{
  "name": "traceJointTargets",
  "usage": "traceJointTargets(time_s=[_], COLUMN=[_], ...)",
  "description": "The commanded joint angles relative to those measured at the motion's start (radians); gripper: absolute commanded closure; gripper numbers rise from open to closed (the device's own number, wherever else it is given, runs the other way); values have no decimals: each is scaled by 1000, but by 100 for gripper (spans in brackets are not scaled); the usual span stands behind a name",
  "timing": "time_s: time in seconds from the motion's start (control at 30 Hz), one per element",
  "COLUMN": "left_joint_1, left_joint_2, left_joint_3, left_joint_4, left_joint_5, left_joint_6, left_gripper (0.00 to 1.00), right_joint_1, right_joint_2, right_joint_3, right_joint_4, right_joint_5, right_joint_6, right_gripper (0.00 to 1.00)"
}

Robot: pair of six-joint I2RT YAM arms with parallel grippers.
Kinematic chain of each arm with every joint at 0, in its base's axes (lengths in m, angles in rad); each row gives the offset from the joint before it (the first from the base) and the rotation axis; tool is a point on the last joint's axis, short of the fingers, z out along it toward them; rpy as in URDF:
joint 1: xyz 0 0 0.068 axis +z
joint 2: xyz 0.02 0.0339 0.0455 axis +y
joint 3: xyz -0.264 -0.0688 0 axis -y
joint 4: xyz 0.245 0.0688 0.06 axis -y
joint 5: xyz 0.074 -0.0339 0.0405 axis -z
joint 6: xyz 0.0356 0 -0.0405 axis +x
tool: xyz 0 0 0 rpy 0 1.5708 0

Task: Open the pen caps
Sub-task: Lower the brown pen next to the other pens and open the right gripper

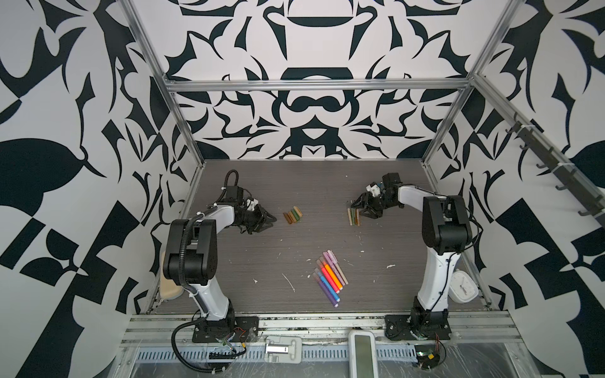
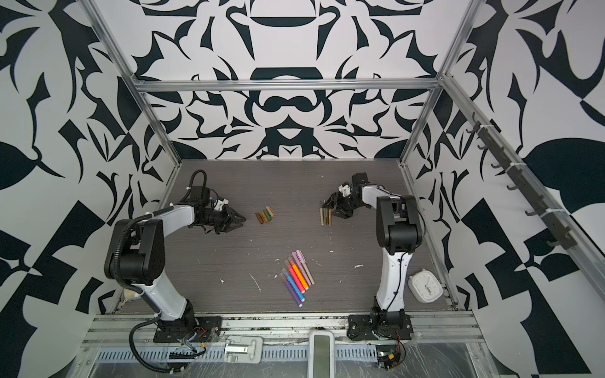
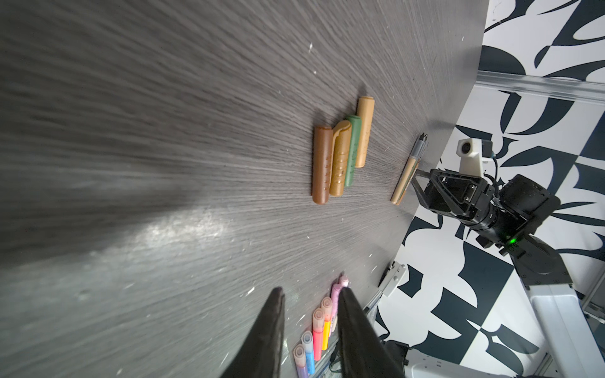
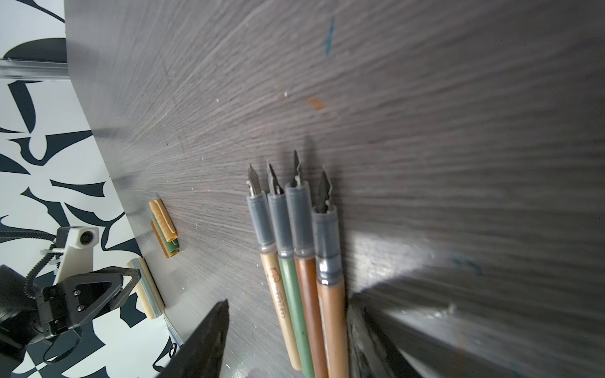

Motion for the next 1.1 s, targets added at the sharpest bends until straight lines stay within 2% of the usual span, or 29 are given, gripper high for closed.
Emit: traceJointTargets(time_s=[0.0, 0.5, 0.73, 1.07], left_joint_1=[5, 5, 5, 5], left_joint_2=[-32, -37, -32, -28], left_joint_3=[-6, -16, -3, 12], left_joint_4=[-20, -16, -20, -55], left_joint_5=[-1, -3, -3, -1], left_joint_6=[1, -3, 0, 27], left_gripper=[69, 69, 69, 69], right_joint_1=[14, 18, 15, -28], right_joint_2=[25, 51, 4, -119], right_joint_3=[36, 70, 42, -81], right_joint_4=[-2, -9, 14, 57], right_joint_5=[9, 18, 125, 192], right_joint_6=[3, 8, 21, 45], right_gripper=[39, 39, 30, 29])
